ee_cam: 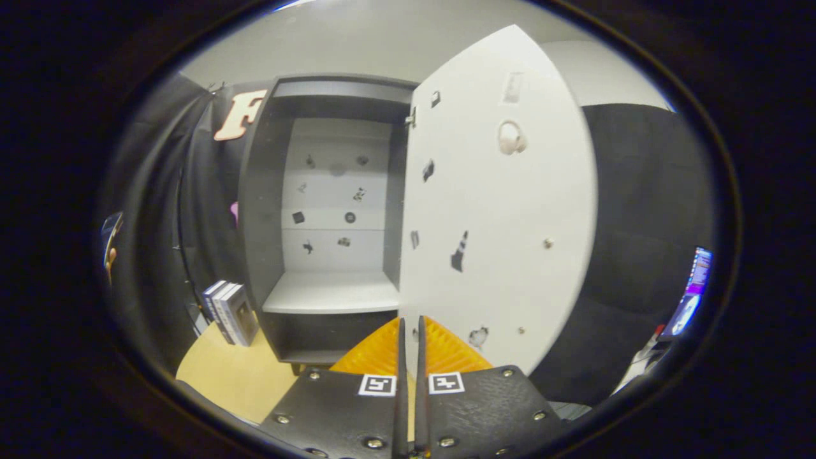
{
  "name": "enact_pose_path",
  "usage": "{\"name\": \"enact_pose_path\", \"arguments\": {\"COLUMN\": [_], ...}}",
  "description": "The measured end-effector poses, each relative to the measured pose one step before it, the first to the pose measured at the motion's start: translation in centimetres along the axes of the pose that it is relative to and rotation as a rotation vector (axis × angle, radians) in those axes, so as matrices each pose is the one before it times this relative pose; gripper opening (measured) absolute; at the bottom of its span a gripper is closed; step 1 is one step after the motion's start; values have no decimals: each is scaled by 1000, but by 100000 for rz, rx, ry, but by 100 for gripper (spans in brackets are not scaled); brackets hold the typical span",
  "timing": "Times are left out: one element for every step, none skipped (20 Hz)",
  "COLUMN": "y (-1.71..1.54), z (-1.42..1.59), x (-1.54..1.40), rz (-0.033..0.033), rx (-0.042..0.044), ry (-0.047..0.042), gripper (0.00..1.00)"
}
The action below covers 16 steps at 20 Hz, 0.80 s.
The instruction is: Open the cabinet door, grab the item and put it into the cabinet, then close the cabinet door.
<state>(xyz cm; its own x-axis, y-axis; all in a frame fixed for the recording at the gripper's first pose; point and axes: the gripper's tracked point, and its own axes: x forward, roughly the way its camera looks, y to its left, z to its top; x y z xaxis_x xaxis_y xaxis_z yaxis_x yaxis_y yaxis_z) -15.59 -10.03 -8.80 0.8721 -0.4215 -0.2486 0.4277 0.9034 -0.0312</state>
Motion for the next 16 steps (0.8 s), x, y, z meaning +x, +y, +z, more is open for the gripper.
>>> {"name": "enact_pose_path", "arguments": {"y": [782,656,440,775,591,408,372,176,367,458,281,31,-6,292,145,204], "z": [-706,-1023,-1149,-1004,-1066,-1085,-1051,-1386,-1383,-1098,-1145,-1359,-1424,-1559,-1658,-2099], "x": [781,932,632,855,736,667,836,775,742,827,690,897,621,749,664,795], "rz": [2450,1850,671,1733,1943,1296,1520,875,1647,1245,966,848,438,731,422,451], "rx": [660,-333,-1251,-1001,-639,-450,-173,165,586,1113,855,285,-83,-127,92,308], "ry": [1400,1572,2404,1989,1786,1880,2216,3454,3655,2476,2929,3094,3473,3619,4140,5684], "gripper": [5,4,5,5,15,18,28,37,52,63,76,89,92,93,93,94]}}
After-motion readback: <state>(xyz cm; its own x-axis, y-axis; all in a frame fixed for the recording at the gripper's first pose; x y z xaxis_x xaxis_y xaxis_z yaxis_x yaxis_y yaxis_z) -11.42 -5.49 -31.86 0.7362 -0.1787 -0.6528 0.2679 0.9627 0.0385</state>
